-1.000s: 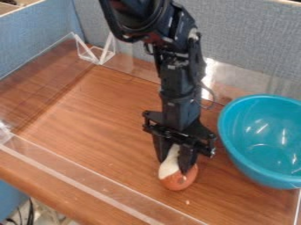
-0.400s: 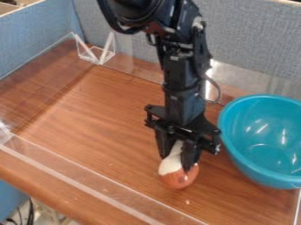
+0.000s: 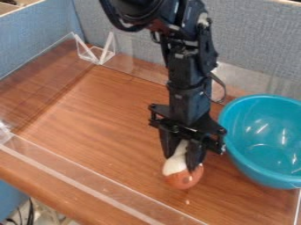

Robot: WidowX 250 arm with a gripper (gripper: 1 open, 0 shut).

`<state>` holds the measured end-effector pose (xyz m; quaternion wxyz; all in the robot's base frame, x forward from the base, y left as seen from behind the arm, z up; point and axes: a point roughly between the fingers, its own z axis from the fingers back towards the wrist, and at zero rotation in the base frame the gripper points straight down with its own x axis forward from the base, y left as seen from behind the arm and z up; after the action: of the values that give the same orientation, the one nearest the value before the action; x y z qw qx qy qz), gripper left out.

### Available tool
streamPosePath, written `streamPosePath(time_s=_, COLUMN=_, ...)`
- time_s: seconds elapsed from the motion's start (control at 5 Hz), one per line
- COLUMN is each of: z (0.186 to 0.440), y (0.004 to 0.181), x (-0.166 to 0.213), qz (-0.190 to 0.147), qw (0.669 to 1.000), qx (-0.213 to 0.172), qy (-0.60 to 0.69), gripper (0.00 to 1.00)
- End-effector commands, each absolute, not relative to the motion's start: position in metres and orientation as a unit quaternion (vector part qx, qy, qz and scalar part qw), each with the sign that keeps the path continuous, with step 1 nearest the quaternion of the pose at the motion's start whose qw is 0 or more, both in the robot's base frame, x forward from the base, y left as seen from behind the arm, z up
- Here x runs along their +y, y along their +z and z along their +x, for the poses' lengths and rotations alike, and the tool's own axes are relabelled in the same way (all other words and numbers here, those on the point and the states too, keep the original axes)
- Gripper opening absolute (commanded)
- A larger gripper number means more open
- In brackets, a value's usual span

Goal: Put the mushroom in the blue bowl

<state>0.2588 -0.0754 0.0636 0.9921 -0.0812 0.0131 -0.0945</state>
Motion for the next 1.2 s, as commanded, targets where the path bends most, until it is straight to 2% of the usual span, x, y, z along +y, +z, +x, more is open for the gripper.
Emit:
streamPosePath(time_s=0.0, z=0.268, y=0.091, x=-0.082, qz=-0.086, qw=0.990, qx=-0.036, qy=-0.104, gripper=0.00)
streamPosePath(time_s=0.8, z=0.269, y=0.103, x=-0.091, qz=-0.088, qw=0.989, qx=-0.050, qy=-0.108, gripper=0.00)
streamPosePath(time_s=1.0, z=0.272, y=0.112, x=-0.094, qz=-0.083, qw=0.989, qx=-0.057, qy=-0.111, gripper=0.00)
